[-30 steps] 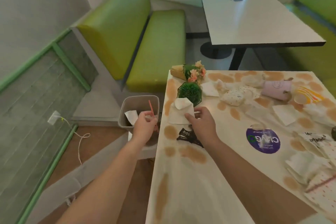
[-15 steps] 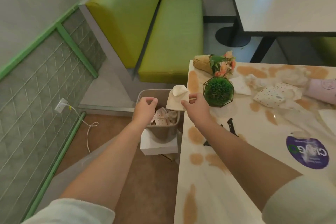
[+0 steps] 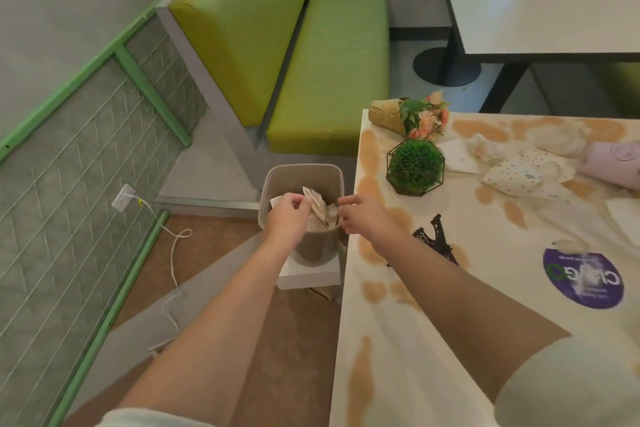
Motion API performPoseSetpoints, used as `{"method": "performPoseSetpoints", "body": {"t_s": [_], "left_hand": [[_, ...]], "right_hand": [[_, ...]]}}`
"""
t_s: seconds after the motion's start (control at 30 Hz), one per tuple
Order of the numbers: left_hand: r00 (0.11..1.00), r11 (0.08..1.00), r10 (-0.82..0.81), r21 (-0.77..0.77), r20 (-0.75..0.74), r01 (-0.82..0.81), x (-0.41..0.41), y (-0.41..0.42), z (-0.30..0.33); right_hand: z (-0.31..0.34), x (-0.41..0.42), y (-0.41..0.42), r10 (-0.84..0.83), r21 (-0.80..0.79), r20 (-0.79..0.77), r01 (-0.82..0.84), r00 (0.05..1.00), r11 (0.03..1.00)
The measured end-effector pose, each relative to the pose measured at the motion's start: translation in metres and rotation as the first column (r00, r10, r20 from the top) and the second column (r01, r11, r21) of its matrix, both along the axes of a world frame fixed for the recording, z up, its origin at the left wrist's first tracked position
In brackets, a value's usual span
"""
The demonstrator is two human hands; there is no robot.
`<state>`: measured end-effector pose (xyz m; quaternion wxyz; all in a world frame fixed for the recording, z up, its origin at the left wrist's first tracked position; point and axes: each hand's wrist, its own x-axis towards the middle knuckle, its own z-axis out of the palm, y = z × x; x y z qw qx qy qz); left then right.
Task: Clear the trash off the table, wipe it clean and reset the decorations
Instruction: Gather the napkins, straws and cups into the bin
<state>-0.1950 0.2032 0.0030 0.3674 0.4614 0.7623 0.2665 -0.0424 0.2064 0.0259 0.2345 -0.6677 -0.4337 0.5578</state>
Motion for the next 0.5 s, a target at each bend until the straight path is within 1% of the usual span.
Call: {"method": "performPoseSetpoints", "body": {"t_s": [0.1, 0.2, 0.4, 0.5], "left_hand": [[0.999, 0.999, -0.039, 0.018, 0.031, 0.038, 0.030, -0.015, 0.007], [0.994, 0.993, -0.096, 0.073, 0.052, 0.093, 0.067, -0.034, 0.016], [0.965, 0.976, -0.214, 0.081, 0.149, 0.204, 0.160, -0.093, 0.022], [0.943, 0.957, -0.289, 0.081, 0.163, 0.279, 0.209, -0.125, 0.020]], "right_hand": [[0.015, 0.033, -0.024, -0.054, 0.083, -0.086, 0.061, 0.995, 0.995], [0.022, 0.073, -0.055, -0.090, 0.167, -0.044, 0.097, 0.995, 0.981], [0.016, 0.163, -0.134, -0.209, 0.157, 0.004, 0.206, 0.978, 0.966], [0.013, 0.208, -0.173, -0.259, 0.152, 0.049, 0.249, 0.965, 0.956]]}}
